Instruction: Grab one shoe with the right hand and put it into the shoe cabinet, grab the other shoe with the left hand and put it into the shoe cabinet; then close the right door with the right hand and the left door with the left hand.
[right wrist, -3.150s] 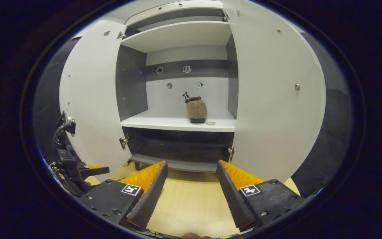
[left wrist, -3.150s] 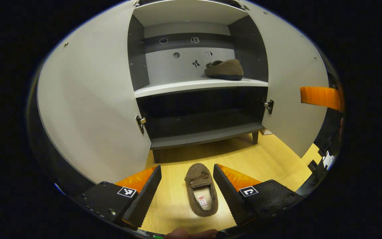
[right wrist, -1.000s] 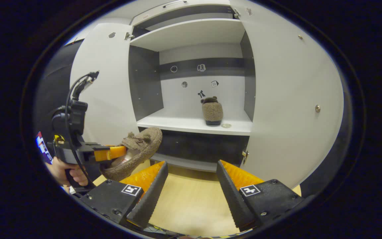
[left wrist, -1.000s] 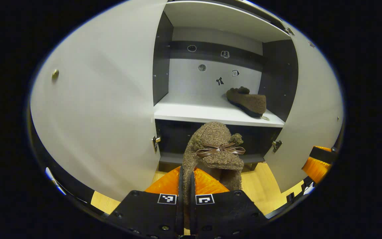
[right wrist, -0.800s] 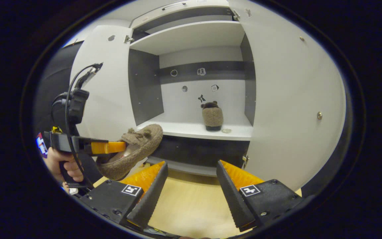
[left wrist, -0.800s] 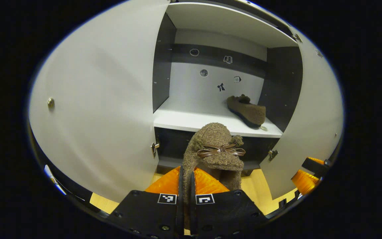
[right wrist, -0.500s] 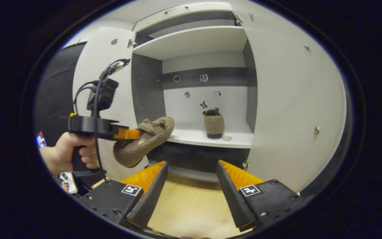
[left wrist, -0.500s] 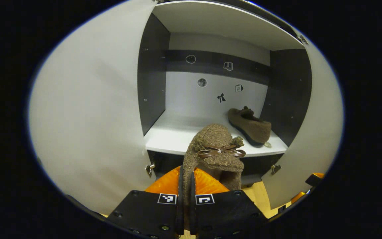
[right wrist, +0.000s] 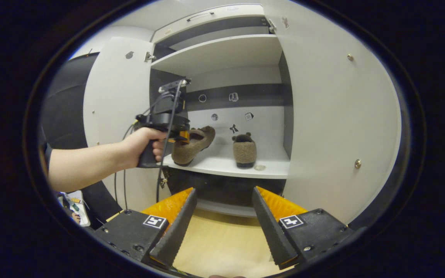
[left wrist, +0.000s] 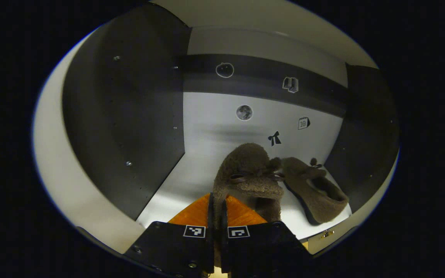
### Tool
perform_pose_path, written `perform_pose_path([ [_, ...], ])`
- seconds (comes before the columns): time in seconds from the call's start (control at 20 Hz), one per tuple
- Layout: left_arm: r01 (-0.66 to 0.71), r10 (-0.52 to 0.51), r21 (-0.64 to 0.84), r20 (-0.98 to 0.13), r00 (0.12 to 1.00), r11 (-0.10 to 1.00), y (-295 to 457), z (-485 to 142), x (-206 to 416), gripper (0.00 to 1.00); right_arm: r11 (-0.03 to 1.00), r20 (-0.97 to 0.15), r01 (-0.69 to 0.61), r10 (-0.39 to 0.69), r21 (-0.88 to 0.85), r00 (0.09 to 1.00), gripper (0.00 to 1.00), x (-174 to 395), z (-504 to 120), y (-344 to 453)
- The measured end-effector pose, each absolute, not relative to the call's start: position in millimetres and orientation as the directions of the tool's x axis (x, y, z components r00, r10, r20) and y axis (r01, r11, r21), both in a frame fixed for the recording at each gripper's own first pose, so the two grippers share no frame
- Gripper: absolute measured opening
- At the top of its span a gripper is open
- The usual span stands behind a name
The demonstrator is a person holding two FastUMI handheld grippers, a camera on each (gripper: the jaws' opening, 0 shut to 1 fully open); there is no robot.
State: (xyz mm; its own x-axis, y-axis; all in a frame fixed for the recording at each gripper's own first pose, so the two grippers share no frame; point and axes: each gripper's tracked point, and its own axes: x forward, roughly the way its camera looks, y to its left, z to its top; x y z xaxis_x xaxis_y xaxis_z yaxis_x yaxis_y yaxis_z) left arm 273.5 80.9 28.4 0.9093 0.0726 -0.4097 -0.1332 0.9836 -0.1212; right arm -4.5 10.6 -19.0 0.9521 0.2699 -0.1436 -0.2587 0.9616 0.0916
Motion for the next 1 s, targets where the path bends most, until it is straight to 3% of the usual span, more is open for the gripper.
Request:
perform_pose_path([
  [0.15, -0.167, 0.108, -0.090, -0.458, 0.882, 0.982, 84, 5, 297, 0.07, 0.965, -0.132, -0.248, 0.258, 0.088, 0.957, 0.92, 0, -15, 5],
  [0.2, -0.168, 0.101, -0.112, -0.452, 0.887, 0.979, 84, 5, 302, 0.00, 0.966, -0.129, -0.243, 0.252, 0.085, 0.959, 0.92, 2, -13, 4],
  [0.3, -0.165, 0.079, -0.152, -0.456, 0.886, 0.974, 80, 6, 303, 0.17, 0.968, -0.120, -0.237, 0.246, 0.083, 0.962, 0.92, 3, -11, 0],
  [0.35, -0.167, 0.080, -0.151, -0.461, 0.884, 0.974, 82, 6, 300, 0.07, 0.968, -0.115, -0.235, 0.243, 0.084, 0.963, 0.91, 4, -10, -1],
  [0.4, -0.159, 0.072, -0.151, -0.462, 0.884, 0.976, 82, 5, 300, 0.07, 0.969, -0.109, -0.233, 0.242, 0.083, 0.964, 0.92, 5, -8, -1],
  [0.45, -0.146, 0.057, -0.165, -0.448, 0.892, 0.975, 80, 8, 299, 0.10, 0.969, -0.103, -0.232, 0.240, 0.083, 0.965, 0.91, 7, -7, -1],
  [0.5, -0.150, 0.062, -0.173, -0.434, 0.899, 0.973, 83, 12, 297, 0.22, 0.970, -0.099, -0.231, 0.238, 0.081, 0.966, 0.92, 8, -5, 0],
  [0.6, -0.143, 0.059, -0.179, -0.406, 0.912, 0.973, 85, 21, 292, 0.32, 0.971, -0.093, -0.227, 0.233, 0.073, 0.968, 0.91, 9, -3, -1],
  [0.65, -0.121, 0.041, -0.182, -0.391, 0.920, 0.976, 83, 25, 289, 0.51, 0.972, -0.091, -0.225, 0.230, 0.068, 0.969, 0.91, 10, -3, -2],
  [0.7, -0.083, 0.004, -0.193, -0.375, 0.927, 0.978, 76, 31, 284, 0.37, 0.972, -0.089, -0.224, 0.229, 0.064, 0.969, 0.91, 10, -3, -3],
  [0.75, -0.067, -0.007, -0.196, -0.352, 0.936, 0.978, 72, 38, 278, 0.44, 0.973, -0.089, -0.223, 0.228, 0.062, 0.970, 0.91, 10, -1, -3],
  [0.8, -0.053, -0.014, -0.196, -0.322, 0.947, 0.979, 72, 45, 270, 0.58, 0.973, -0.088, -0.222, 0.227, 0.059, 0.970, 0.91, 10, -1, -5],
  [1.0, 0.004, -0.043, -0.232, -0.164, 0.986, 0.973, 61, 84, 218, 0.61, 0.977, -0.078, -0.208, 0.212, 0.051, 0.974, 0.91, 13, 4, -11],
])
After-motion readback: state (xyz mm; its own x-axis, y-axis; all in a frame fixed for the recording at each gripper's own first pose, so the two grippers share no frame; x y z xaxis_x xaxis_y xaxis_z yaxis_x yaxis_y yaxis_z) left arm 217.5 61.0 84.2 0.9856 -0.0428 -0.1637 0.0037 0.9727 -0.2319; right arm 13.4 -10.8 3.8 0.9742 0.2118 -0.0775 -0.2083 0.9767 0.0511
